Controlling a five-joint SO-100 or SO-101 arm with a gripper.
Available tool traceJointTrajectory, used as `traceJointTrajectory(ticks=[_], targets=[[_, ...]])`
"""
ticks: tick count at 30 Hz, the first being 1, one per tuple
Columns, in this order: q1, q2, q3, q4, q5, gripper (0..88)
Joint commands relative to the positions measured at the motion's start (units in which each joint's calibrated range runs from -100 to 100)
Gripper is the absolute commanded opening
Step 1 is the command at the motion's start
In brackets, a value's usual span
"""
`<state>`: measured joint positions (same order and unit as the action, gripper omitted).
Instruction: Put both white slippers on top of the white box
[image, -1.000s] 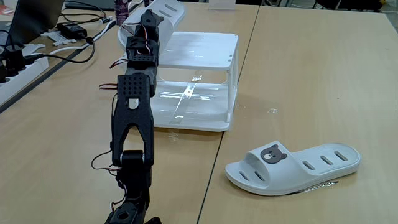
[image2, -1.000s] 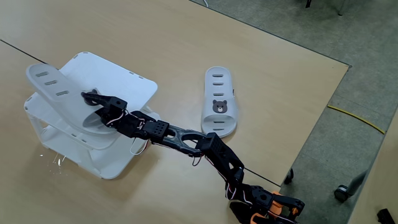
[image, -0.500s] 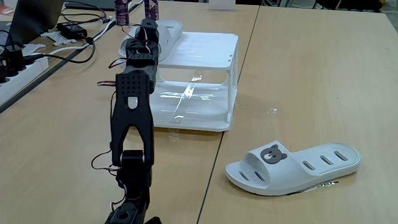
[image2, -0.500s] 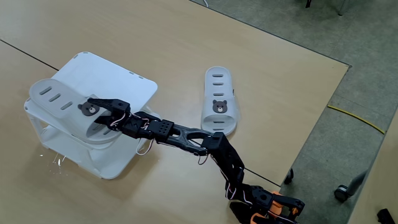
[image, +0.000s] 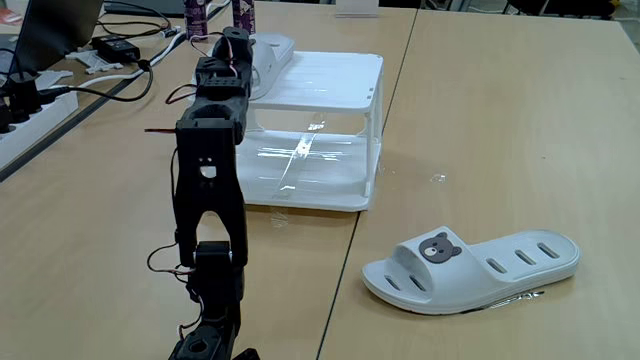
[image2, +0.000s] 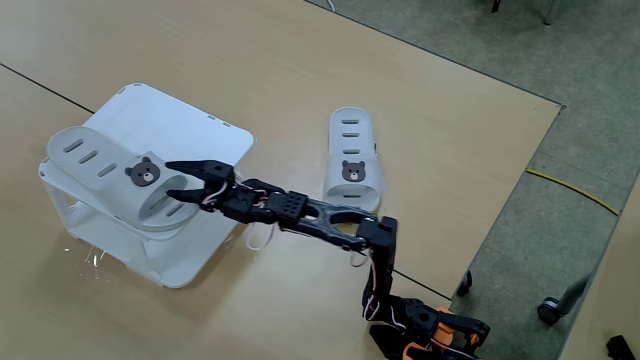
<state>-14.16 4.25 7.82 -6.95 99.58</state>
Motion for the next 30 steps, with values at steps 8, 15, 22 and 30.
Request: traceJointTrajectory(ticks=[8, 15, 22, 30], targets=[[20.08, -30.29, 21.10, -0.12, 0.42, 25.0], [26.00, -30.54, 36.25, -17.12, 0.42, 0.7], [24.68, -30.54, 71.34, -59.57, 0.42, 0.7], [25.42, -29.03, 90.65, -66.04, 0.42, 0.7]])
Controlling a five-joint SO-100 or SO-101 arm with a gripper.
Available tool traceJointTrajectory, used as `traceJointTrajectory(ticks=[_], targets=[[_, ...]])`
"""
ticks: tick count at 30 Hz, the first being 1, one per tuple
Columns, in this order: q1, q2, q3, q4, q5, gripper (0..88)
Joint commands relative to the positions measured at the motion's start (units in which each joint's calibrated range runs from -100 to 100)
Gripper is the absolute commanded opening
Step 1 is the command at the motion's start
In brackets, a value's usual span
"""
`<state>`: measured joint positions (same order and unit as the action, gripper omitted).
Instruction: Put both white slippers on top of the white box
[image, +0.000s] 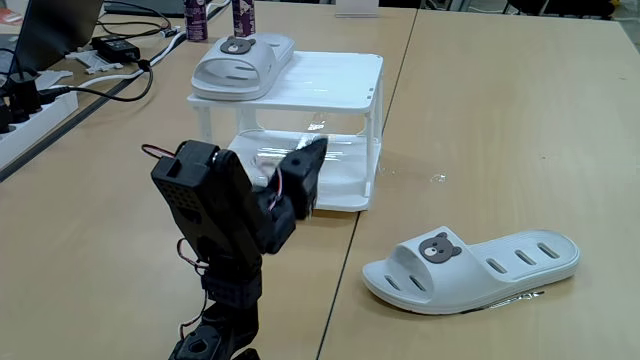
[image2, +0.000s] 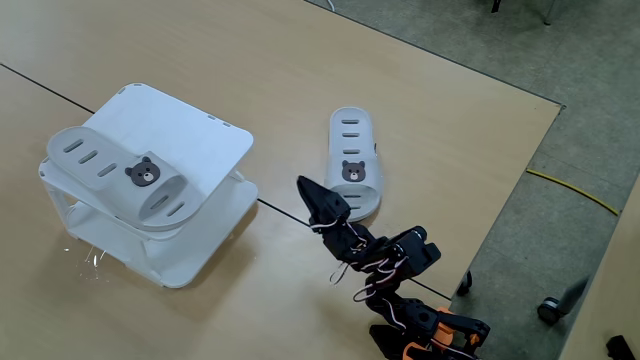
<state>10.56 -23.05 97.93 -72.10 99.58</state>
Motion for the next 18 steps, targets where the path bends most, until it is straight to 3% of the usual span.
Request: traceJointTrajectory(ticks=[1, 6, 18], targets=[[1.03, 0.12, 0.53, -0.63, 0.42, 0.7], [8.43, 16.11, 1.07, -1.24, 0.42, 0.7], [22.83, 29.24, 0.62, -5.81, 0.42, 0.7]])
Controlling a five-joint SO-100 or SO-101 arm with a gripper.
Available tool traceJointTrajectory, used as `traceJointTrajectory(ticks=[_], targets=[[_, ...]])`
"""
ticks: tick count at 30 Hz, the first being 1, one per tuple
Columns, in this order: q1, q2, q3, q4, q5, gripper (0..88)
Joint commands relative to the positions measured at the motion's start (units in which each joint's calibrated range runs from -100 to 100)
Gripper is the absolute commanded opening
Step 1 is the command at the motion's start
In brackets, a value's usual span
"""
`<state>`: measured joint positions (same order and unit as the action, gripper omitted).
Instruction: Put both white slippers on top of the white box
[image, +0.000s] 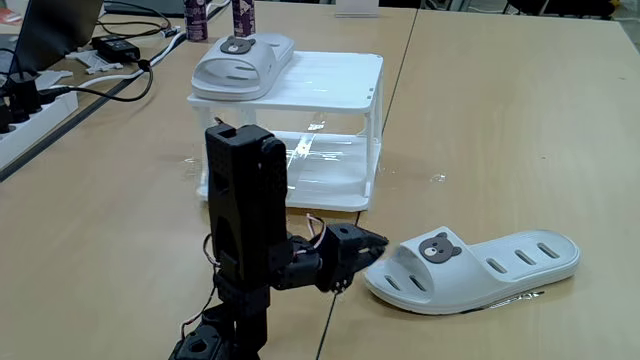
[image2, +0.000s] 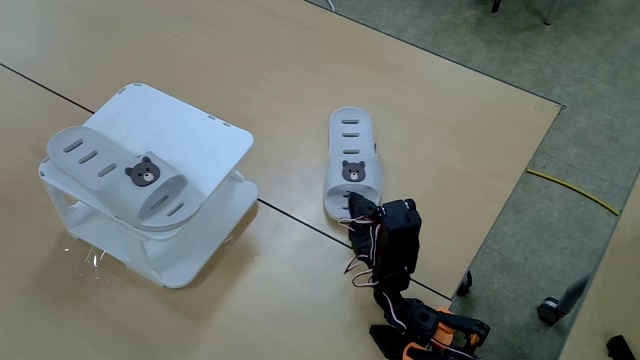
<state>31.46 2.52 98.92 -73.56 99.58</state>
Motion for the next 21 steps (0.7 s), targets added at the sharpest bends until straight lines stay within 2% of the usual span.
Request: traceJointTrajectory(ticks=[1, 4, 10, 15, 21], targets=[[1.93, 5.18, -0.55, -5.82, 0.42, 0.7], [2.01, 9.31, -3.16, -9.79, 0.42, 0.7], [2.01, 13.09, -12.18, -9.96, 0.42, 1.3], [2.91, 16.79, -19.22, -9.79, 0.42, 18.5], [4.23, 17.89, -21.57, -9.70, 0.42, 22.5]])
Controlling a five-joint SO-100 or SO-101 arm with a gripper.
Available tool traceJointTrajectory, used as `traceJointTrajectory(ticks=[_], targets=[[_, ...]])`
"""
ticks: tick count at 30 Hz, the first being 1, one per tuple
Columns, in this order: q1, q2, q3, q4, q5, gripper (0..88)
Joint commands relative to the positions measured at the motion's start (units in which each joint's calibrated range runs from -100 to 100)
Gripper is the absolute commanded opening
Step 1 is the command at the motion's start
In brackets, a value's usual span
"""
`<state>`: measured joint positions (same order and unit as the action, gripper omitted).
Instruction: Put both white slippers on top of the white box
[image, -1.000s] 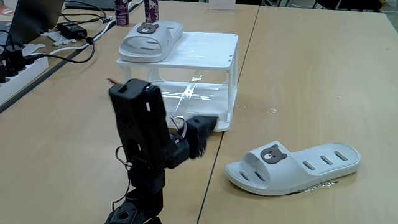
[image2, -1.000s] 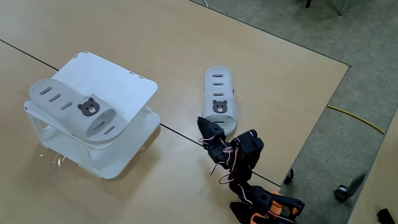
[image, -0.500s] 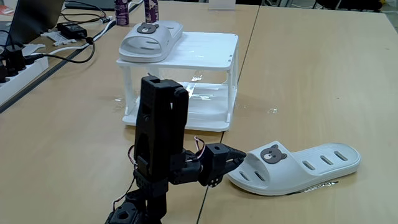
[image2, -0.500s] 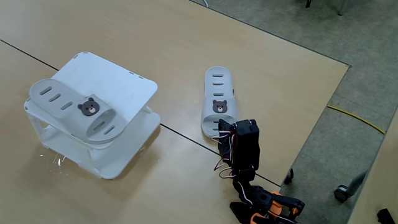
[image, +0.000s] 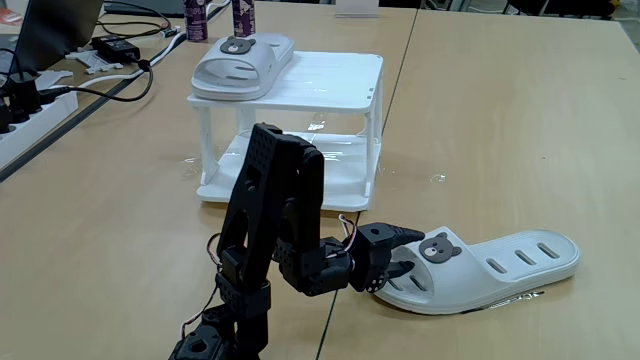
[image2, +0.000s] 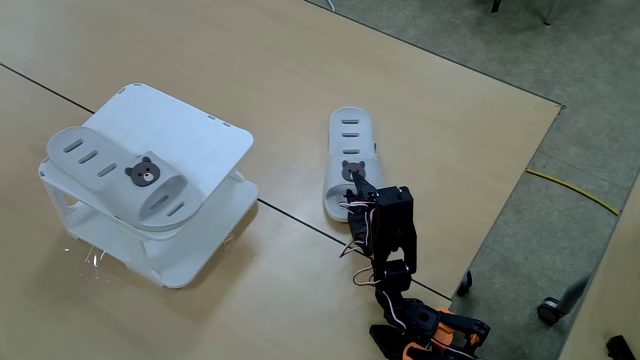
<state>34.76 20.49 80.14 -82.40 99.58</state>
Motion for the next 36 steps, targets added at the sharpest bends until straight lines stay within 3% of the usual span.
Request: traceJointTrajectory(ticks=[1, 15, 24, 26, 28, 29, 34, 36], targets=[[1.10, 0.16, -4.41, -0.77, 0.42, 24.2], [1.10, 16.82, -32.20, -0.17, 0.42, 26.1], [2.41, 15.39, -27.05, -0.17, 0.42, 25.8], [2.83, 14.72, -26.33, -0.17, 0.42, 19.0], [4.14, 14.72, -26.51, -0.17, 0.42, 3.4], [4.22, 14.72, -26.69, -0.17, 0.42, 0.3], [4.14, 13.03, -33.37, 0.87, 0.42, 0.8], [4.22, 9.00, -39.32, 8.46, 0.42, 0.8]])
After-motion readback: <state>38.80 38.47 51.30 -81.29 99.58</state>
